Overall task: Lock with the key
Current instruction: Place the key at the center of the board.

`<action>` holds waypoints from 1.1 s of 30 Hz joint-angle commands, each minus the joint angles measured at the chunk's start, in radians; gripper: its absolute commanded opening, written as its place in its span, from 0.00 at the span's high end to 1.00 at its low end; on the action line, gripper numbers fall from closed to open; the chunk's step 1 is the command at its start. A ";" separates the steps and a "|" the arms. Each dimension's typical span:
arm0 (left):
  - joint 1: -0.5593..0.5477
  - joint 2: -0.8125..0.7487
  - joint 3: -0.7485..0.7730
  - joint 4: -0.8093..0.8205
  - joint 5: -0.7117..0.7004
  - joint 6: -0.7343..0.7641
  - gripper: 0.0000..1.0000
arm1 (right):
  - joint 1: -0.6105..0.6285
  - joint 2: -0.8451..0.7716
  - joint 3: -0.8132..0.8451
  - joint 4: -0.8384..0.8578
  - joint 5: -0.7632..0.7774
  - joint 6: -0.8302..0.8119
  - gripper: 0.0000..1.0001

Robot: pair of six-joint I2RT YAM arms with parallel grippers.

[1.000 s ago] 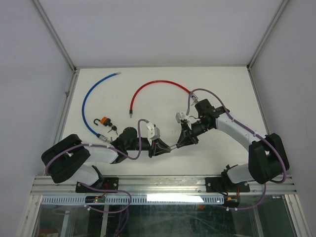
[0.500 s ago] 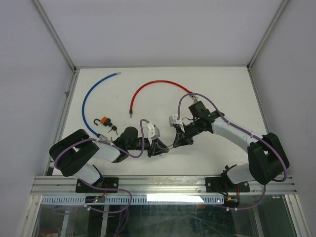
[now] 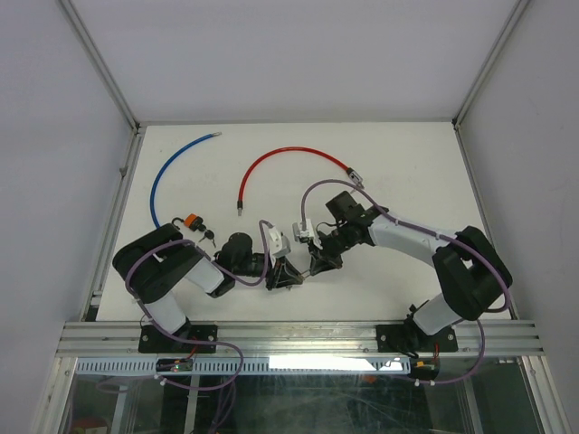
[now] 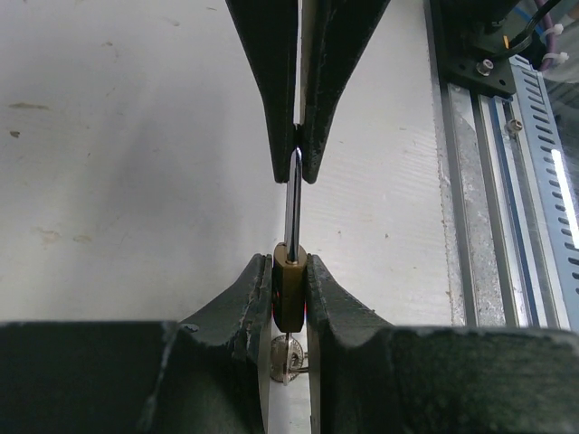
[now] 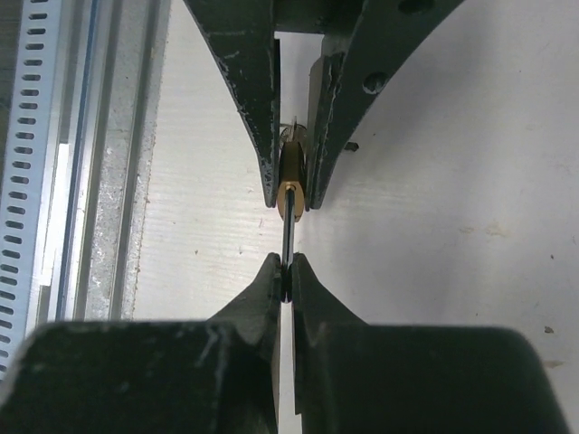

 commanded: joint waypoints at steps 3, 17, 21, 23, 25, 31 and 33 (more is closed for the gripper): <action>0.035 0.048 0.023 0.485 -0.090 0.037 1.00 | 0.109 0.061 0.029 0.005 -0.065 0.078 1.00; 0.035 0.076 -0.034 0.500 -0.155 0.080 1.00 | 0.128 0.101 0.094 -0.012 -0.069 0.122 1.00; 0.035 0.041 -0.055 0.530 -0.196 -0.018 0.88 | 0.051 0.020 0.105 -0.073 -0.070 0.076 1.00; 0.035 0.009 -0.063 0.526 -0.197 -0.064 0.76 | 0.016 -0.019 0.108 -0.112 -0.079 0.041 1.00; 0.034 -0.033 -0.067 0.502 -0.196 -0.118 0.60 | -0.017 -0.048 0.123 -0.159 -0.096 0.010 1.00; 0.035 -0.203 -0.105 0.401 -0.226 -0.218 0.24 | -0.082 -0.091 0.144 -0.258 -0.135 -0.052 1.00; 0.035 -0.283 -0.122 0.350 -0.244 -0.225 0.18 | -0.100 -0.096 0.156 -0.289 -0.142 -0.071 1.00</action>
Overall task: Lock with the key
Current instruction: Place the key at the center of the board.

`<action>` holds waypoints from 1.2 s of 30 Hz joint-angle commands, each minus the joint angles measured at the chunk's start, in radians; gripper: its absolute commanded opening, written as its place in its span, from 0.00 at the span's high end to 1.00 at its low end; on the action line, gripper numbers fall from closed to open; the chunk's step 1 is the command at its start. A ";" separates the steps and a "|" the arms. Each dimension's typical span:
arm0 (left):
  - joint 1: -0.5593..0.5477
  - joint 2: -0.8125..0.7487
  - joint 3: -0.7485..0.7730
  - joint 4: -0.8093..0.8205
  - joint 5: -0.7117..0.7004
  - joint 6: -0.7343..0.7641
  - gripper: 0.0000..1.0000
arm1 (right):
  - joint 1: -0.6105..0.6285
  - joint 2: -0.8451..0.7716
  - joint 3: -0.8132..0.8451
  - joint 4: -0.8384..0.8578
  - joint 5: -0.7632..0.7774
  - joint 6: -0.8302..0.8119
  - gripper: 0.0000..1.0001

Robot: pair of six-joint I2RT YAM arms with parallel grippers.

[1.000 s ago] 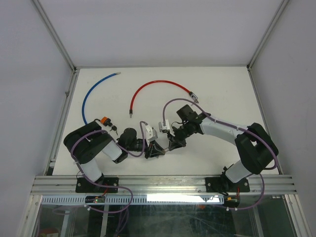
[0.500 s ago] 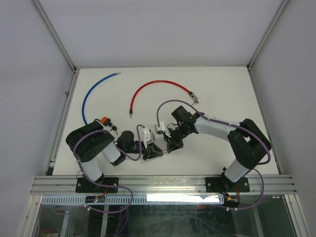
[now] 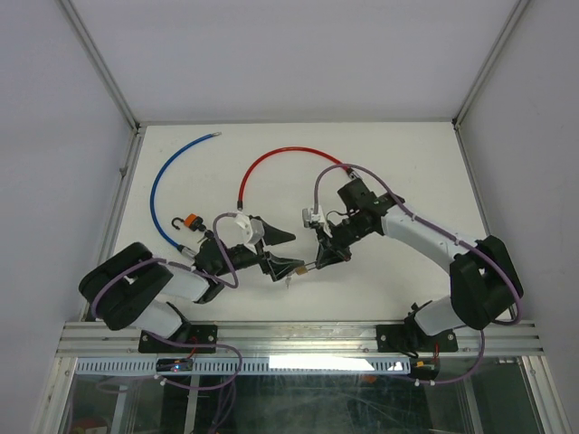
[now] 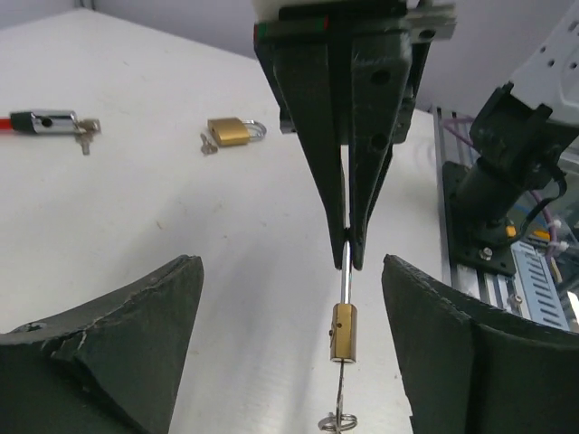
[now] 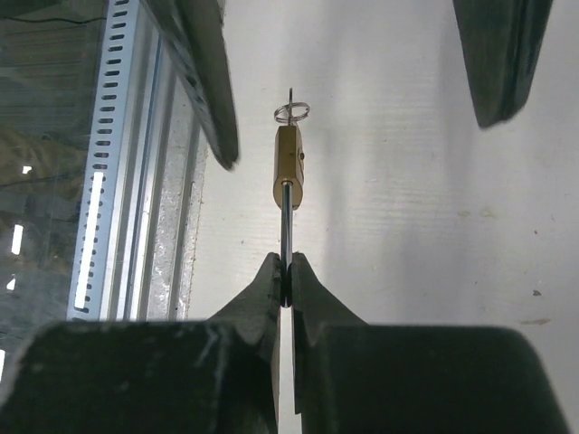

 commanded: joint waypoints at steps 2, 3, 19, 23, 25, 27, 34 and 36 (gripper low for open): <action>0.007 -0.208 -0.033 -0.093 -0.082 -0.077 0.15 | -0.049 -0.041 0.069 -0.123 -0.090 -0.082 1.00; 0.007 -0.246 -0.030 -0.142 -0.093 -0.079 0.14 | -0.059 -0.039 0.077 -0.138 -0.093 -0.088 1.00; 0.011 -0.409 -0.035 -0.308 -0.163 -0.290 0.01 | -0.147 -0.062 0.105 -0.232 -0.137 -0.146 1.00; 0.015 -0.397 -0.059 -0.247 -0.163 -0.327 0.01 | -0.158 -0.068 0.104 -0.234 -0.144 -0.147 1.00; 0.015 -0.393 -0.065 -0.226 -0.157 -0.343 0.01 | -0.160 -0.068 0.104 -0.234 -0.146 -0.147 1.00; 0.015 -0.388 -0.069 -0.213 -0.151 -0.353 0.01 | -0.162 -0.068 0.104 -0.234 -0.146 -0.148 1.00; 0.015 -0.380 -0.070 -0.200 -0.142 -0.373 0.01 | -0.165 -0.069 0.102 -0.234 -0.150 -0.147 1.00; 0.015 -0.381 -0.072 -0.199 -0.142 -0.374 0.01 | -0.165 -0.068 0.101 -0.234 -0.151 -0.148 1.00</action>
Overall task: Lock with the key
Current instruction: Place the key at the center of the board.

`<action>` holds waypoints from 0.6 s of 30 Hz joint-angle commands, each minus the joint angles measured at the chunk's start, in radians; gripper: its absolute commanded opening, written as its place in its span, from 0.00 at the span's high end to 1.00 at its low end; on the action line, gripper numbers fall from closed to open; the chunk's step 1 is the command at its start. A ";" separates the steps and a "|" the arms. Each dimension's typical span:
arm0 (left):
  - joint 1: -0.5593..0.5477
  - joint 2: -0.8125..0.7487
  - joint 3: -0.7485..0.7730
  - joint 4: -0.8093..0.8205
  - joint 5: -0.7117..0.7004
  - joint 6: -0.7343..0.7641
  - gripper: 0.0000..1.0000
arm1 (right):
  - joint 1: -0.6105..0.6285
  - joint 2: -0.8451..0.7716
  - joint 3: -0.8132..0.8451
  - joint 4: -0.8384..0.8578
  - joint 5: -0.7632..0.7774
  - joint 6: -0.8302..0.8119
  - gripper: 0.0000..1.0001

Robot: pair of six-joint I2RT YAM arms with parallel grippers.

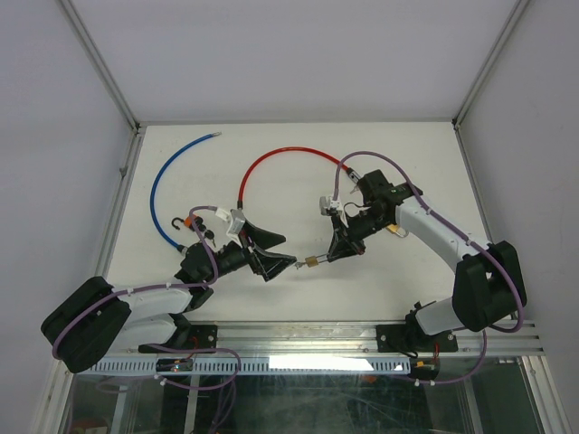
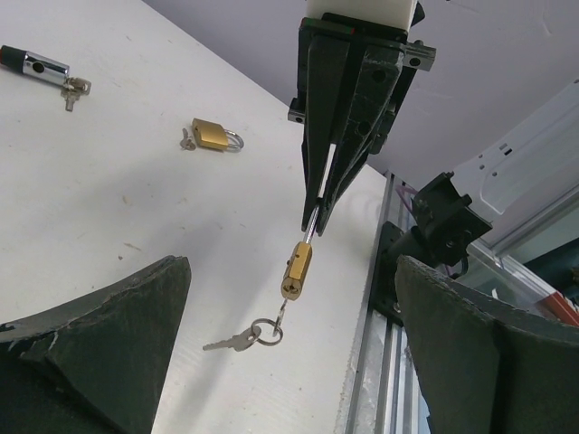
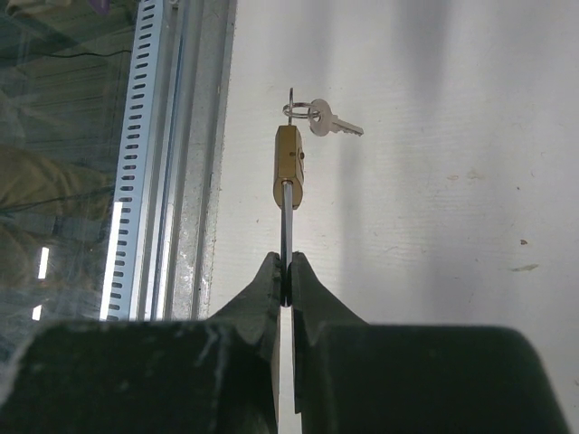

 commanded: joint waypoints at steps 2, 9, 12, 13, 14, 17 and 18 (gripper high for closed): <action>0.009 -0.001 -0.009 0.067 0.000 -0.033 0.01 | -0.007 -0.041 0.040 -0.003 -0.057 -0.016 1.00; 0.008 -0.004 -0.014 0.067 -0.005 -0.033 0.01 | -0.008 -0.038 0.039 -0.003 -0.057 -0.017 1.00; 0.009 -0.004 -0.015 0.066 -0.005 -0.032 0.01 | -0.008 -0.038 0.039 -0.003 -0.057 -0.017 1.00; 0.009 -0.004 -0.015 0.064 -0.004 -0.032 0.01 | -0.008 -0.037 0.039 -0.003 -0.057 -0.018 1.00; 0.008 -0.004 -0.015 0.065 -0.003 -0.031 0.01 | -0.010 -0.037 0.038 -0.004 -0.057 -0.017 1.00; 0.009 -0.006 -0.016 0.064 -0.001 -0.033 0.01 | -0.010 -0.037 0.039 -0.003 -0.058 -0.017 1.00; 0.008 -0.006 -0.016 0.063 0.000 -0.033 0.01 | -0.010 -0.037 0.039 -0.003 -0.059 -0.017 1.00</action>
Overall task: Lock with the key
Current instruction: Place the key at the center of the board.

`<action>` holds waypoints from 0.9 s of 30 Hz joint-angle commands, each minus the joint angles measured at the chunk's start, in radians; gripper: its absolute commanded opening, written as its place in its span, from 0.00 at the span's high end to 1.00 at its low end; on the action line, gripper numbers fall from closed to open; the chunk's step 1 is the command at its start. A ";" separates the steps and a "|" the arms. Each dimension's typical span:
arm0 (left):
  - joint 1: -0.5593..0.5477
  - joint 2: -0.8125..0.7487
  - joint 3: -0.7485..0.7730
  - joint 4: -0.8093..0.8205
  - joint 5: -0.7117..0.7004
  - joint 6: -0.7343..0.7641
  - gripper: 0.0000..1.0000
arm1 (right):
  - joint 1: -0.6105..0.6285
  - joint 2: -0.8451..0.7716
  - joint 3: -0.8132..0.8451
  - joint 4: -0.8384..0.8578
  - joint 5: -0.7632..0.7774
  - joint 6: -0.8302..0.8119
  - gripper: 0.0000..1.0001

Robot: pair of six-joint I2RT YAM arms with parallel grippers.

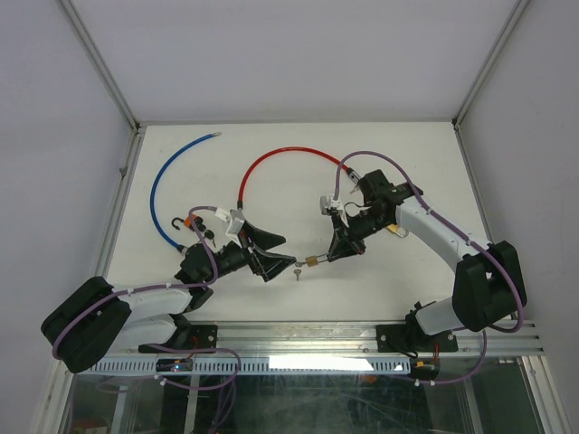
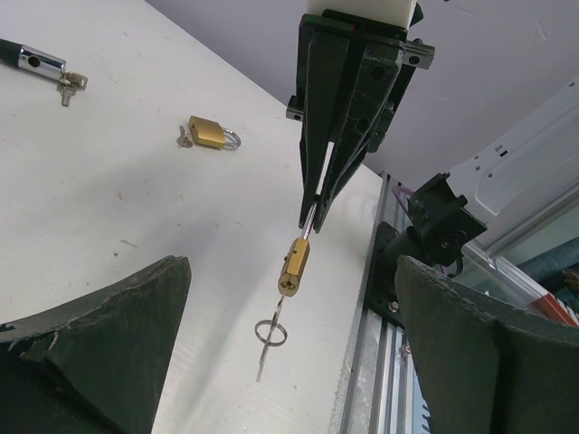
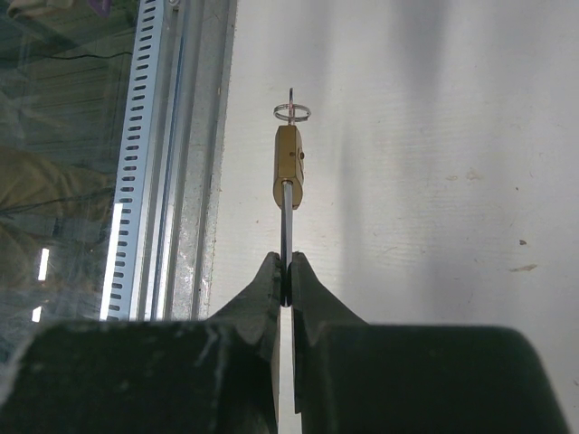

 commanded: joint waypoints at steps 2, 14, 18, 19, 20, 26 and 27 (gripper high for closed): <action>0.008 -0.006 -0.011 0.053 0.000 -0.012 0.01 | -0.006 -0.038 0.039 -0.002 -0.053 -0.014 1.00; 0.009 -0.002 -0.017 0.053 0.003 -0.014 0.02 | -0.007 -0.037 0.038 -0.004 -0.054 -0.014 1.00; 0.009 -0.001 -0.019 0.053 0.009 -0.010 0.03 | -0.008 -0.038 0.037 -0.004 -0.054 -0.014 1.00; 0.009 -0.001 -0.019 0.054 0.012 -0.009 0.03 | -0.008 -0.036 0.037 -0.004 -0.054 -0.015 1.00; 0.009 0.000 -0.019 0.053 0.014 -0.009 0.04 | -0.008 -0.037 0.038 -0.003 -0.054 -0.014 1.00; 0.009 0.002 -0.022 0.054 0.017 -0.007 0.04 | -0.009 -0.037 0.037 -0.004 -0.056 -0.014 1.00; 0.009 0.001 -0.022 0.053 0.015 -0.007 0.04 | -0.009 -0.037 0.037 -0.005 -0.056 -0.014 1.00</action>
